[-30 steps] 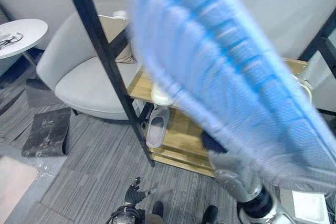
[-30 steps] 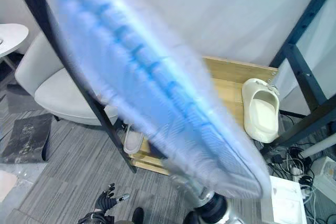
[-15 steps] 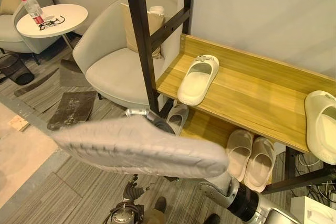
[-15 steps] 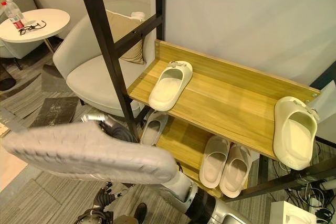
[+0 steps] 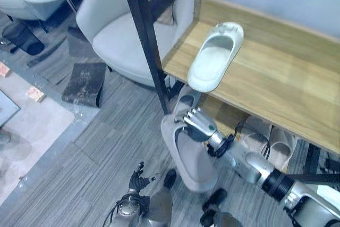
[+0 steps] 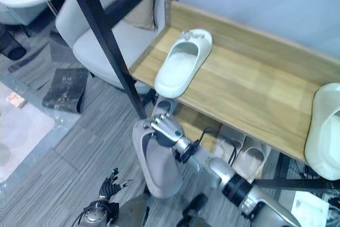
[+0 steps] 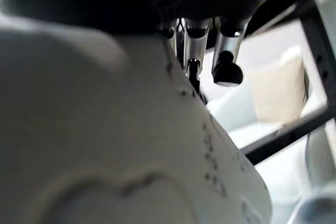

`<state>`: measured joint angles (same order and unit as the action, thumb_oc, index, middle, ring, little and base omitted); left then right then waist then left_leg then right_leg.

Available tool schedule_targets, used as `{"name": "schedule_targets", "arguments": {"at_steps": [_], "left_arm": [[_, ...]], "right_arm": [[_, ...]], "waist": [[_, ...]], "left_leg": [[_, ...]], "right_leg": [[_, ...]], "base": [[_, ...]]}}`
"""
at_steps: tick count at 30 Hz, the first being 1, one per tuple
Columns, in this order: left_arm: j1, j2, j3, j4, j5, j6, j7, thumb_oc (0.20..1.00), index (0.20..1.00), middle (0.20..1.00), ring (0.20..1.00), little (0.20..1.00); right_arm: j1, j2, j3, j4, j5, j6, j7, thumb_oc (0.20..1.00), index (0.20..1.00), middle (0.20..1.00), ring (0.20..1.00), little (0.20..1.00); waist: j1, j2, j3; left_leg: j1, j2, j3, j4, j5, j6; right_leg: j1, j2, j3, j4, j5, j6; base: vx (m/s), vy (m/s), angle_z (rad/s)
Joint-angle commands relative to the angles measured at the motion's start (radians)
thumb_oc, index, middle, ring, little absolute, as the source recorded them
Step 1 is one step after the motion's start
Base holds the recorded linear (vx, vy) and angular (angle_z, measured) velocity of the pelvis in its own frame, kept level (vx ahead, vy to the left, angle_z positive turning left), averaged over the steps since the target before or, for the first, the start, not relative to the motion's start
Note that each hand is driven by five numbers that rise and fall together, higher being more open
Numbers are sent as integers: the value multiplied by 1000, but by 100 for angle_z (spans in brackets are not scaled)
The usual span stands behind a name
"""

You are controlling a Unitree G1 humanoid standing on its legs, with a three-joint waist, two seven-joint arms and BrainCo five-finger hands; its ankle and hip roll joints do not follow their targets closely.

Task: Arrange the slippers neatly on the shoe rack.

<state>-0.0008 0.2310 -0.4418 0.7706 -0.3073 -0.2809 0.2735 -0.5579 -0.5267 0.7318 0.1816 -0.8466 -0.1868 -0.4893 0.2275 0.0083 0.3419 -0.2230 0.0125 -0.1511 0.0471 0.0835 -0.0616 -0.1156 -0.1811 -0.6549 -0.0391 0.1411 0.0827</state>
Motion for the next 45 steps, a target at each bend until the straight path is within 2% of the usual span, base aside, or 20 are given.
{"name": "schedule_targets", "arguments": {"at_steps": [1,2,3,8,14,20,30,32,33,34,38,39,45], "left_arm": [[-37,-2,-52,14,-40,-41,5,1000,1000,1000,1000,1000],[-60,8,-63,-9,-58,-53,12,1000,1000,1000,1000,1000],[-71,6,-69,-16,-68,-57,13,1000,1000,1000,1000,1000],[-107,15,-85,-54,-110,-76,24,1000,1000,1000,1000,1000],[-119,35,-99,-81,-135,-83,24,1000,1000,1000,1000,1000],[-127,63,-130,-132,-146,-78,20,1000,1000,1000,1000,1000],[-103,91,-158,-186,-152,-65,1,1000,1000,1000,1000,1000],[-107,90,-158,-198,-164,-61,0,1000,1000,1000,1000,1000],[-111,90,-158,-205,-174,-61,-4,1000,1000,1000,1000,1000],[-111,90,-156,-205,-174,-61,-4,1000,1000,1000,1000,1000],[-125,93,-151,-240,-175,-56,10,1000,1000,1000,1000,1000],[-129,93,-142,-248,-176,-53,16,1000,1000,1000,1000,1000],[-137,90,-133,-237,-170,-49,23,1000,1000,1000,1000,1000]], "right_arm": [[-120,-24,-13,-26,-55,80,-132,200,200,200,200,200],[-177,-55,-30,48,-66,123,-170,200,200,200,200,200],[-194,-57,-39,94,-64,138,-196,200,200,200,200,200],[-283,-89,-48,300,-56,218,-258,200,200,200,200,200],[-393,-66,-17,569,8,253,-302,200,200,200,200,200],[-540,-53,18,845,84,289,-340,200,200,200,200,200],[-650,-127,32,1017,156,307,-377,200,200,200,200,200],[-667,-133,40,1040,166,318,-367,200,200,200,200,200],[-692,-126,40,1104,178,335,-321,200,200,200,200,200],[-695,-125,42,1106,178,335,-320,1000,1000,1000,1000,1000],[-731,-104,0,1170,235,360,-301,1000,1000,1000,1000,1000],[-739,-91,-53,1178,298,345,-297,1000,1000,1000,1000,1000],[-730,-67,-121,1135,400,305,-310,1000,1000,1000,1000,1000]], "waist": [[20,-4,76],[12,9,93],[10,13,86],[4,28,73],[10,39,74],[28,67,74],[51,97,85],[52,100,84],[53,100,85],[52,100,86],[50,98,87],[45,100,90],[31,98,99]], "left_leg": [[-51,-36,8,112,-87,9],[-129,-49,10,182,-103,16],[-177,-57,13,220,-117,20],[-347,-69,27,373,-163,32],[-490,-84,30,511,-204,47],[-588,-109,22,576,-213,53],[-666,-137,0,617,-223,51],[-670,-139,-1,621,-225,51],[-674,-140,-2,623,-227,51],[-674,-140,-1,623,-227,51],[-673,-141,3,616,-226,52],[-670,-140,4,612,-223,52],[-625,-134,5,575,-218,49]], "right_leg": [[-51,-37,80,208,-148,58],[-139,-69,94,288,-161,53],[-186,-84,105,327,-176,49],[-354,-139,150,492,-229,33],[-498,-172,183,626,-269,23],[-604,-205,198,715,-300,12],[-679,-247,189,790,-340,11],[-686,-249,190,798,-345,9],[-693,-249,195,802,-349,6],[-694,-249,195,803,-350,6],[-694,-243,197,794,-346,4],[-692,-242,197,790,-345,4],[-653,-233,193,757,-335,8]], "base": [[-262,78,-7],[-289,136,-4],[-221,136,1],[-82,81,12],[-49,53,-6],[-12,32,5],[28,-6,16],[34,-8,6],[14,-15,5],[17,-11,5],[0,0,0],[0,0,0],[0,0,0]]}}
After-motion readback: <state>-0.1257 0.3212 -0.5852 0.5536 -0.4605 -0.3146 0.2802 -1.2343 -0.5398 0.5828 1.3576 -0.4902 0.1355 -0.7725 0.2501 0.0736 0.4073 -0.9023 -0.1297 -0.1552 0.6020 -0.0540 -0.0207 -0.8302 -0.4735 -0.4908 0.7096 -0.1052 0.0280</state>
